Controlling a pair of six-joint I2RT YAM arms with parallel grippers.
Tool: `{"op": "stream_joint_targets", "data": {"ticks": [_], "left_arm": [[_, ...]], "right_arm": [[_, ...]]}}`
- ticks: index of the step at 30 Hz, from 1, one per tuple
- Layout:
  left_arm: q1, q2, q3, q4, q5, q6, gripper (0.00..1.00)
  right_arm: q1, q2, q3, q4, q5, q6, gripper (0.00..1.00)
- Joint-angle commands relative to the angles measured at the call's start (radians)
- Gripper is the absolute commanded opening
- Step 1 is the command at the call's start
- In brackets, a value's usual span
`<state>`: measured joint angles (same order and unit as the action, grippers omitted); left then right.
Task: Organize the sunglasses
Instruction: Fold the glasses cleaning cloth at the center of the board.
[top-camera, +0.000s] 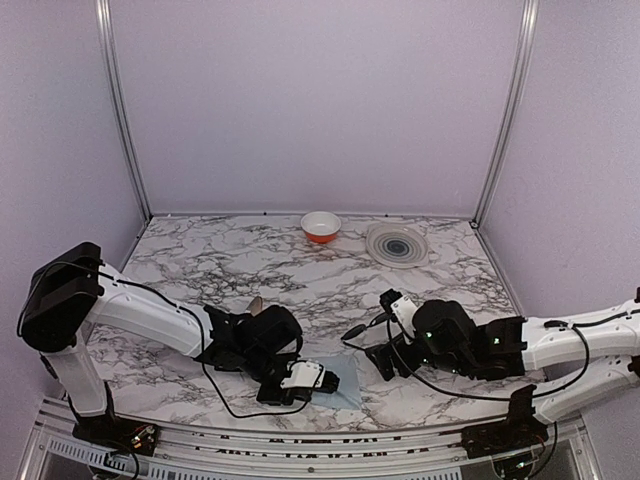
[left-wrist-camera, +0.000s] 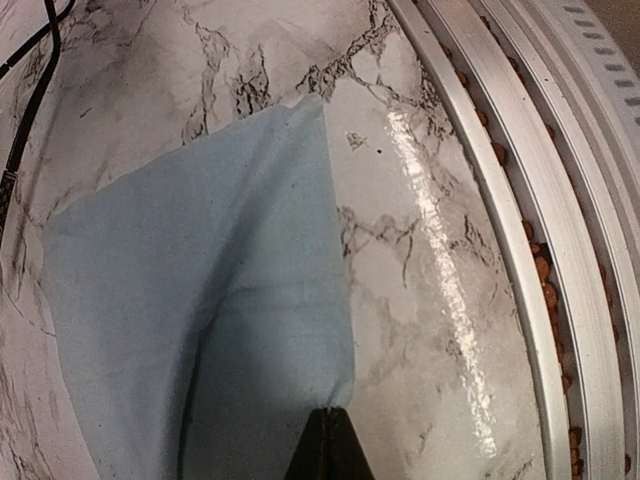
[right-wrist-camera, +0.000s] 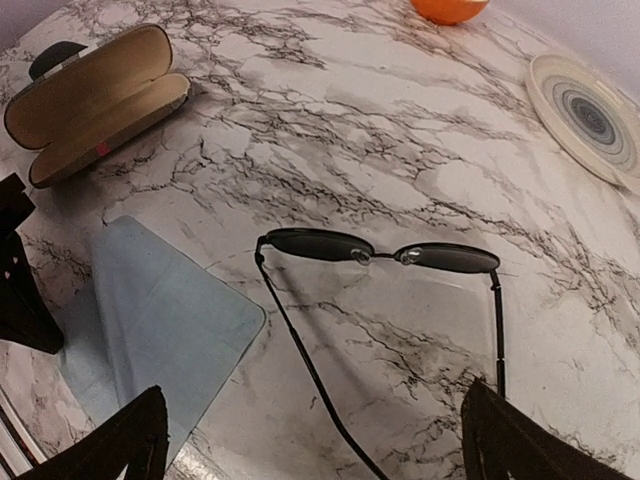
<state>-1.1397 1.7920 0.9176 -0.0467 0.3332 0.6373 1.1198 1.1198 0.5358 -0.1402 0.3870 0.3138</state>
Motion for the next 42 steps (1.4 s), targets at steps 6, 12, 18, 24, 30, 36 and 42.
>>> {"op": "stream_joint_targets", "data": {"ticks": [6, 12, 18, 24, 30, 36, 42], "left_arm": [[-0.011, -0.095, -0.087, 0.0, 0.015, -0.125, 0.0], [-0.011, -0.121, -0.127, 0.043, 0.03, -0.172, 0.0], [-0.011, -0.134, -0.149, 0.073, 0.027, -0.194, 0.0], [-0.011, -0.139, -0.17, 0.088, 0.02, -0.204, 0.0], [-0.011, -0.147, -0.18, 0.104, 0.017, -0.211, 0.0], [-0.011, -0.143, -0.18, 0.111, 0.02, -0.217, 0.0], [-0.011, -0.141, -0.207, 0.116, 0.021, -0.215, 0.0]], "right_arm": [[0.061, -0.006, -0.075, 0.158, -0.144, -0.151, 0.97], [0.135, 0.022, -0.102, 0.215, -0.268, -0.276, 0.94], [0.181, 0.104, -0.071, 0.222, -0.319, -0.315, 0.88], [0.189, 0.223, -0.039, 0.229, -0.334, -0.333, 0.78], [0.196, 0.316, 0.002, 0.219, -0.302, -0.348, 0.64], [0.205, 0.336, 0.003, 0.232, -0.311, -0.363, 0.46], [0.213, 0.371, 0.017, 0.221, -0.372, -0.361, 0.39]]}}
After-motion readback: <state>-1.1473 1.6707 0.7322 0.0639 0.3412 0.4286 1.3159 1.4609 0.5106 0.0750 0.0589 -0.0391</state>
